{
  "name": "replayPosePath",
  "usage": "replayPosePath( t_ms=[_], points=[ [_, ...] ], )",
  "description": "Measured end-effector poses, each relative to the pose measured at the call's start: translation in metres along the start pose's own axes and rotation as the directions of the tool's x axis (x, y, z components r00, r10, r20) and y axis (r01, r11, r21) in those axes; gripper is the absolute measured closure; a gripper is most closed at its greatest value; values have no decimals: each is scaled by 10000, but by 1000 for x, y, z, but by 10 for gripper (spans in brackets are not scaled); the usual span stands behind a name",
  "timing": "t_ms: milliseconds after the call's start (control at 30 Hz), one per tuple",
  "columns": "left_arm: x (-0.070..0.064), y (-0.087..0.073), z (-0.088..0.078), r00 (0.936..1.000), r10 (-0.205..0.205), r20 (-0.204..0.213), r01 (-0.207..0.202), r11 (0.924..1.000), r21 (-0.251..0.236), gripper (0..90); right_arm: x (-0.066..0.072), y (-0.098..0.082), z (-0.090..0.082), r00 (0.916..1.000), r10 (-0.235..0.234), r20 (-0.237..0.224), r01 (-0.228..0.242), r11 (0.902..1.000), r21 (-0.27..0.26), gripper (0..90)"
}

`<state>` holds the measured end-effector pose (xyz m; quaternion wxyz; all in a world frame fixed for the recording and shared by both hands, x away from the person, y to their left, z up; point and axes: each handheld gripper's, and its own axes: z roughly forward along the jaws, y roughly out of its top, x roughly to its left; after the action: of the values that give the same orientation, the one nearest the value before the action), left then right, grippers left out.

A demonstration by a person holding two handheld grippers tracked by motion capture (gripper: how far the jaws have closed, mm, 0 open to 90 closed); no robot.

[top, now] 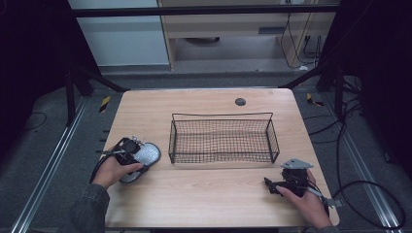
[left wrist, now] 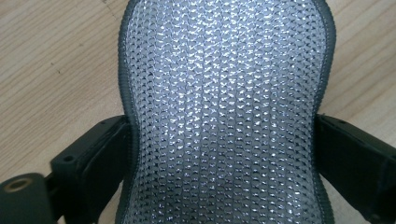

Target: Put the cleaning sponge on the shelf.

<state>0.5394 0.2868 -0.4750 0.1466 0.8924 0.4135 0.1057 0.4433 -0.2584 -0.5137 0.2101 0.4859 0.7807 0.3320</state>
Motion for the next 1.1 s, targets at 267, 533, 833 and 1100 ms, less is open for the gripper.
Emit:
replayPosePath(
  t_ms=[267, 533, 833, 1100],
  points=[
    [-2, -4, -20, 9999, 108, -1, -108, 9969, -782, 81, 0, 0, 0, 10000, 2, -31, -2, 10000, -9, 4],
    [-7, -10, -49, 9987, 509, -76, -515, 9875, -1489, 80, 0, 0, 0, 10000, -28, -52, 28, 10000, 4, 4],
    [-12, -2, -78, 9962, 834, -258, -868, 9779, -1902, 79, -1, 0, 1, 9999, -101, -78, 101, 9999, -3, 4],
    [-28, 25, -105, 9862, 1587, -461, -1651, 9606, -2235, 78, -1, 0, 1, 9999, -97, -107, 97, 10000, -7, 4]
  ],
)
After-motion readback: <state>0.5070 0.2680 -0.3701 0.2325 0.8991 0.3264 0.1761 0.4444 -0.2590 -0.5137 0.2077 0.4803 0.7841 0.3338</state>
